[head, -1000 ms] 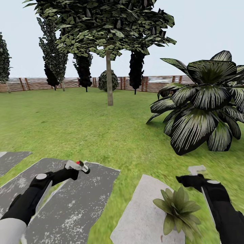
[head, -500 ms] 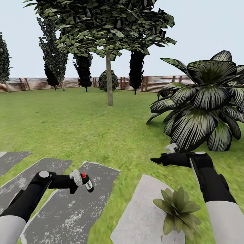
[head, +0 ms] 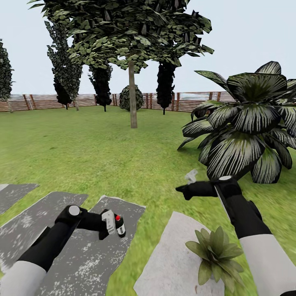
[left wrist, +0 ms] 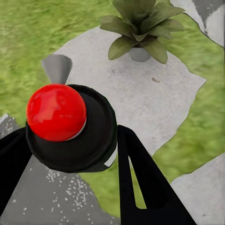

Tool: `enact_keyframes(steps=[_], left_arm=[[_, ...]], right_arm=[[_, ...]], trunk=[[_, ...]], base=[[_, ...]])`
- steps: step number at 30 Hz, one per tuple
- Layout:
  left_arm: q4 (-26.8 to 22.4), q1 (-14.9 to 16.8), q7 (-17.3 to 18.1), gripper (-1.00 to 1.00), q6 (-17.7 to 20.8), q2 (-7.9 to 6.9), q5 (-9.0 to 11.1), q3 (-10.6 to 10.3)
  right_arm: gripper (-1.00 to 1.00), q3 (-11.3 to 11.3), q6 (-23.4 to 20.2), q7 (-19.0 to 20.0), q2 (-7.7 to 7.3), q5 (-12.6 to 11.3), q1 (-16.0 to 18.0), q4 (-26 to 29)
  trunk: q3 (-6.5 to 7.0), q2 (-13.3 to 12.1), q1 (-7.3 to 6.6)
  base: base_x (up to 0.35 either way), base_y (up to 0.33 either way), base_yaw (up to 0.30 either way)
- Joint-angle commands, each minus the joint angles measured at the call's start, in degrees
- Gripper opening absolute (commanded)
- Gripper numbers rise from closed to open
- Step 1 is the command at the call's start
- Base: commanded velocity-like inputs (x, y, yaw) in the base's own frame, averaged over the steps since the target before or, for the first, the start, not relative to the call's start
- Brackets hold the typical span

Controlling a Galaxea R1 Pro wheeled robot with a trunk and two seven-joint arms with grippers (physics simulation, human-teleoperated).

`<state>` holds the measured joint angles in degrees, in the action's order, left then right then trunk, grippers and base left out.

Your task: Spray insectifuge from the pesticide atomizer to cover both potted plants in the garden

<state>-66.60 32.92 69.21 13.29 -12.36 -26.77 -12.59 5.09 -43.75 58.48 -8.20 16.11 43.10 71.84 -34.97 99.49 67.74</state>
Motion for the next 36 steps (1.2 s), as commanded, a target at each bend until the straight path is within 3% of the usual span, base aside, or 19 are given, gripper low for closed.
enact_keyframes(steps=[1, 5, 11, 14, 17, 21, 24, 29, 36], left_arm=[[-0.3, 0.0, 0.2, -1.00, 0.6, -0.03, -0.1, -0.6], [-0.8, 0.0, 0.2, -1.00, 0.6, -0.05, -0.2, -1.8], [-1.1, 0.0, 0.3, -1.00, 0.6, 0.13, -0.1, -2.0], [-1.9, 0.0, 0.5, -1.00, 0.6, 1.67, -0.3, -3.1], [-2.1, 0.0, 2.0, -1.00, 0.8, 2.75, -1.9, -5.0], [-2.1, 0.0, 5.3, -1.00, 1.2, 4.47, -6.7, -5.9], [-2.2, 0.0, 6.0, -1.00, 1.3, 5.11, -8.6, -6.0], [-2.1, 0.1, 6.2, -1.00, 1.5, 6.78, -9.0, -6.0], [-2.1, 2.5, 6.2, -1.00, 4.6, 7.07, -9.1, -6.0]], right_arm=[[-1.00, 1.1, -0.2, 0.4, 0.04, 0.5, 0.1, 0.0], [-1.00, 5.8, 0.0, 0.3, 0.54, 0.3, 0.1, -0.1], [-1.00, 6.8, 0.2, 0.4, 2.20, 0.3, 0.1, -0.1], [-1.00, 9.8, 0.2, 0.4, 3.32, 0.3, 0.1, -0.1], [-1.00, 11.8, 0.2, 0.4, 4.57, 0.3, 0.1, 0.0], [-1.00, 12.6, 0.2, 0.4, 6.25, 0.3, 0.1, 0.0], [-1.00, 12.7, 0.2, 0.4, 7.53, 0.3, 0.1, 0.0], [-1.00, 13.5, 0.2, 0.5, 7.91, 0.3, 0.1, 0.0], [-1.00, 15.4, 0.2, 0.5, 7.92, 0.3, 0.1, 0.0]], trunk=[[-0.06, 0.0, 0.00], [-0.06, 0.0, 0.00], [-0.06, 0.0, 0.00], [-0.06, 0.0, 0.00], [-0.06, 0.0, 0.00], [-0.06, 0.0, 0.00], [-0.06, 0.0, 0.00], [-0.06, 0.0, 0.00], [-0.06, 0.0, 0.00]], base=[[0.000, 0.000, 0.000], [0.000, 0.000, 0.000], [0.000, 0.000, 0.000], [0.000, 0.000, 0.000], [0.000, 0.000, 0.000], [0.000, 0.000, 0.000], [0.000, 0.000, 0.000], [0.000, 0.000, 0.000], [0.000, 0.000, 0.000]])
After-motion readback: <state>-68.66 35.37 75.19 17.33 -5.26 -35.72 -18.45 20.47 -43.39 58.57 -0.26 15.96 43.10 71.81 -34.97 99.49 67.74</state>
